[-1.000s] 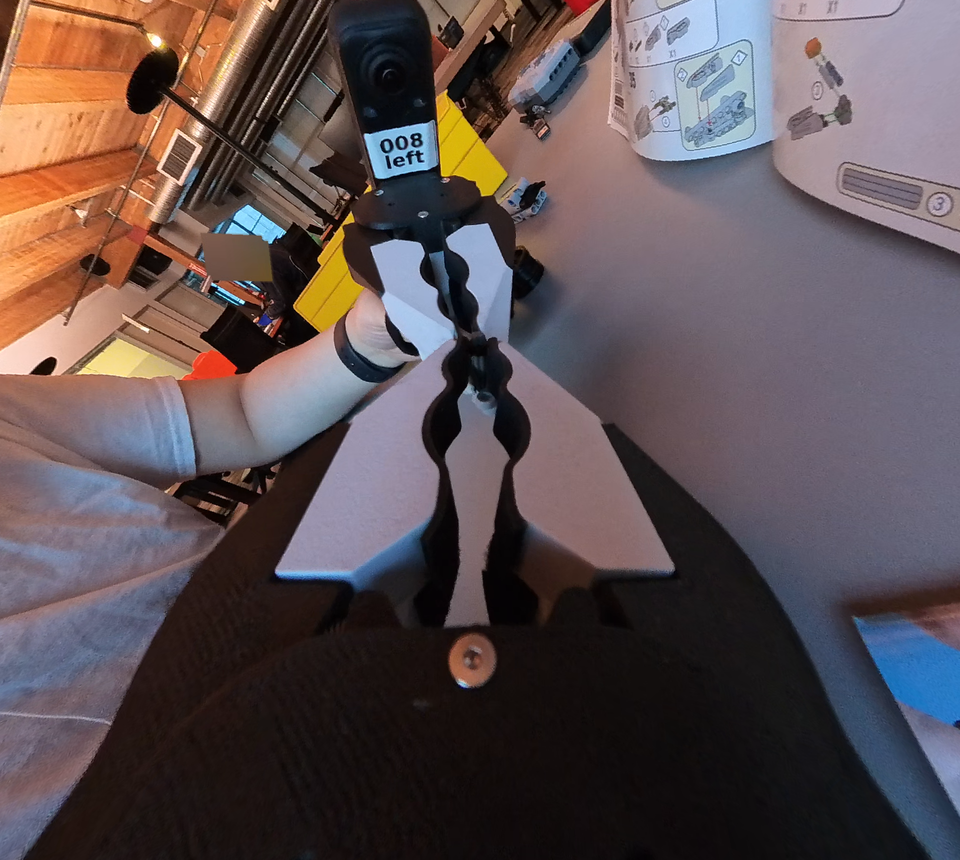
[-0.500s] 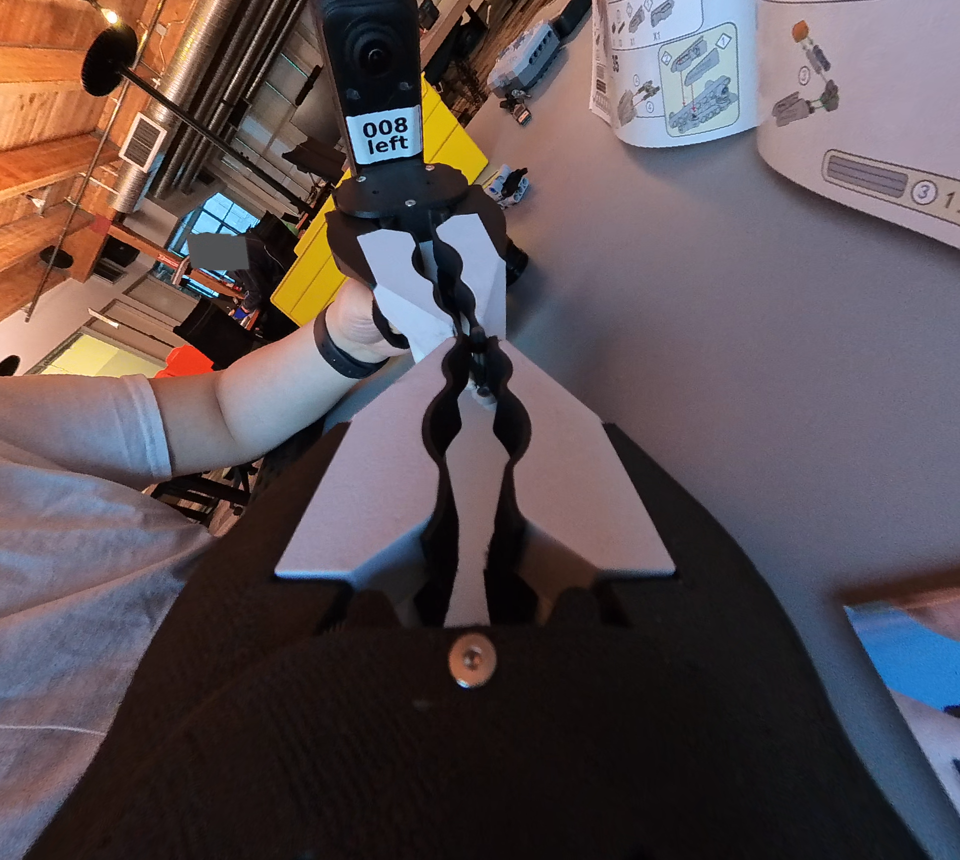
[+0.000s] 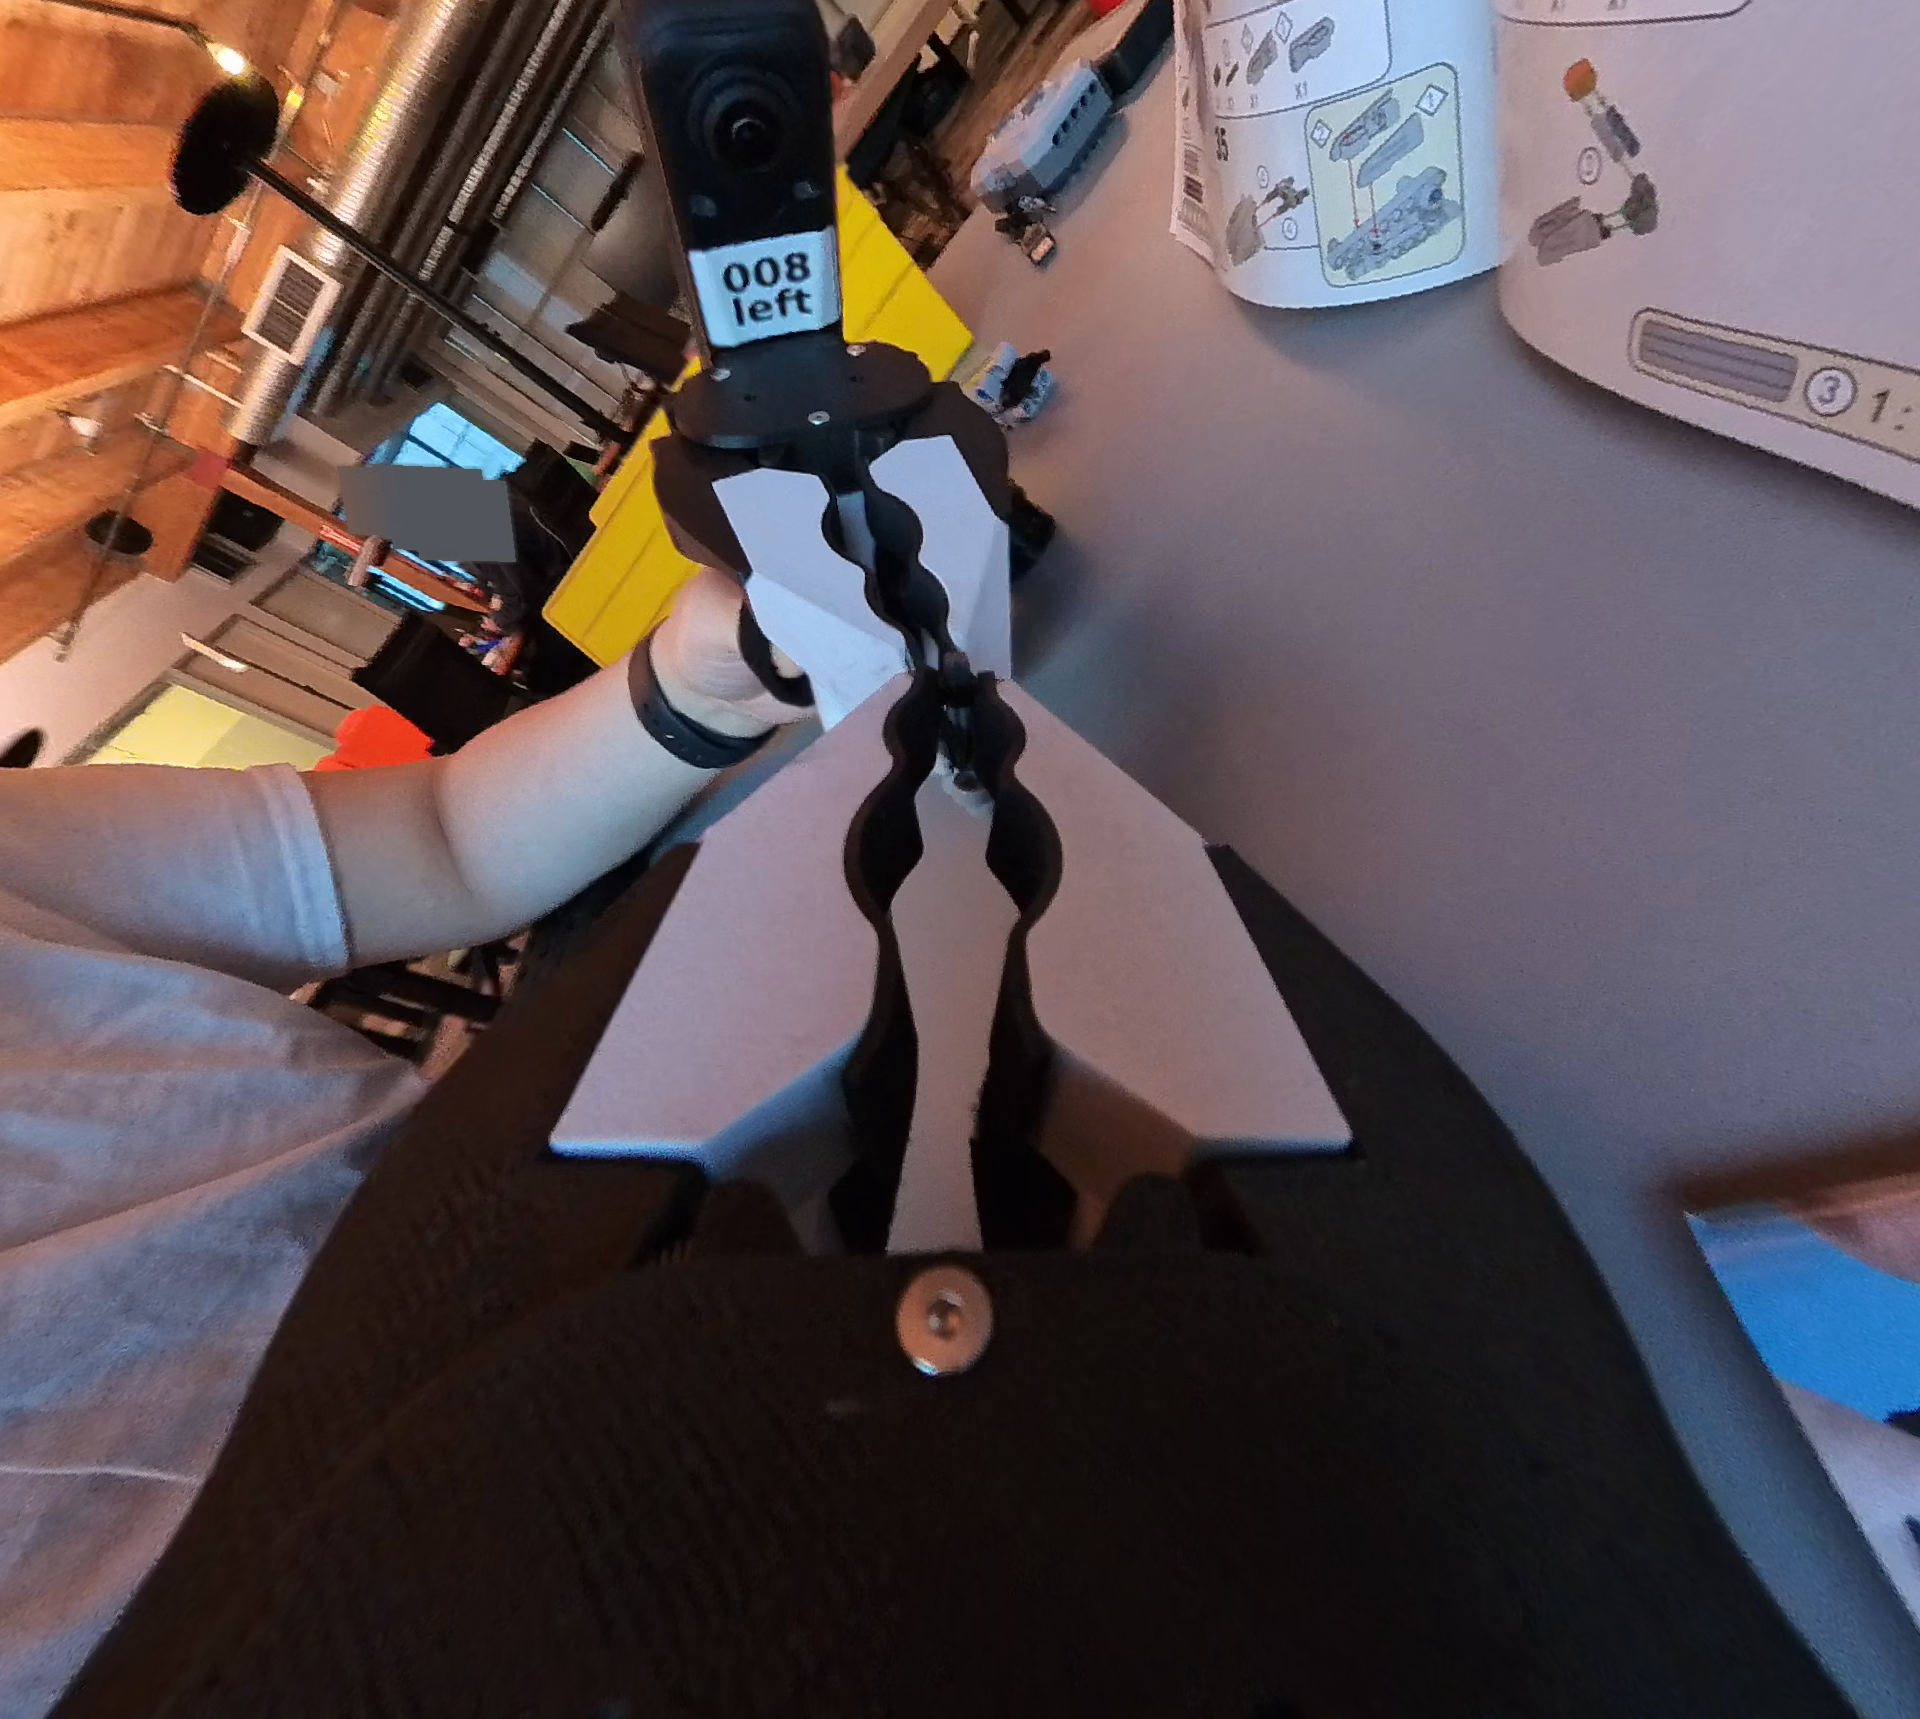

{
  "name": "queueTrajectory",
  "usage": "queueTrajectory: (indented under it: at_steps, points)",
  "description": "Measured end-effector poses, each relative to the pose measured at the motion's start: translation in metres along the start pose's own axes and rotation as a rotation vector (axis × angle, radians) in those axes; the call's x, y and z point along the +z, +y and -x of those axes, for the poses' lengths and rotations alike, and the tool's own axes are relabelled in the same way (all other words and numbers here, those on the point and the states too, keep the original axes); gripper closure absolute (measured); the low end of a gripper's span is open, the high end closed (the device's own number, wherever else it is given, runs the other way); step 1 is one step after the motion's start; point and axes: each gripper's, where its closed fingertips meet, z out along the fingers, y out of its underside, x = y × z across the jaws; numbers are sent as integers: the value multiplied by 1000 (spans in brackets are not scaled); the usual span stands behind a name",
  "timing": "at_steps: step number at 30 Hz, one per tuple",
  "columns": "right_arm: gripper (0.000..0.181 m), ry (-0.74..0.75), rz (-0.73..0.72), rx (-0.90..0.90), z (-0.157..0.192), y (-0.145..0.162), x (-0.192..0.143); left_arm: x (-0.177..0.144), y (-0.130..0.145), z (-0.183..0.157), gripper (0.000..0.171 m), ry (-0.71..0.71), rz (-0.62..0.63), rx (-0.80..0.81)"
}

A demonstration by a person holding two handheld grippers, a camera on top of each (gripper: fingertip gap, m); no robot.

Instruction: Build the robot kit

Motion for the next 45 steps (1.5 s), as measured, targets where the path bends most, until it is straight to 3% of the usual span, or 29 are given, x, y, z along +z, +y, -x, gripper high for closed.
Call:
queueTrajectory:
  at_steps: [17, 22, 27, 45]
  points:
    - [175, -34, -49, 53, -1, -8, -4, 1, -4, -3, 170, 36, -33, -48]
    - [166, -52, -91, 86, -1, -14, -7, 1, -5, -2, 170, 34, -38, -54]
    - [175, -24, -61, 69, -3, -9, -4, 2, -4, -2, 170, 29, -26, -44]
    - [174, 32, 11, 21, -6, 2, 0, 2, 1, 4, 171, -23, 8, -33]
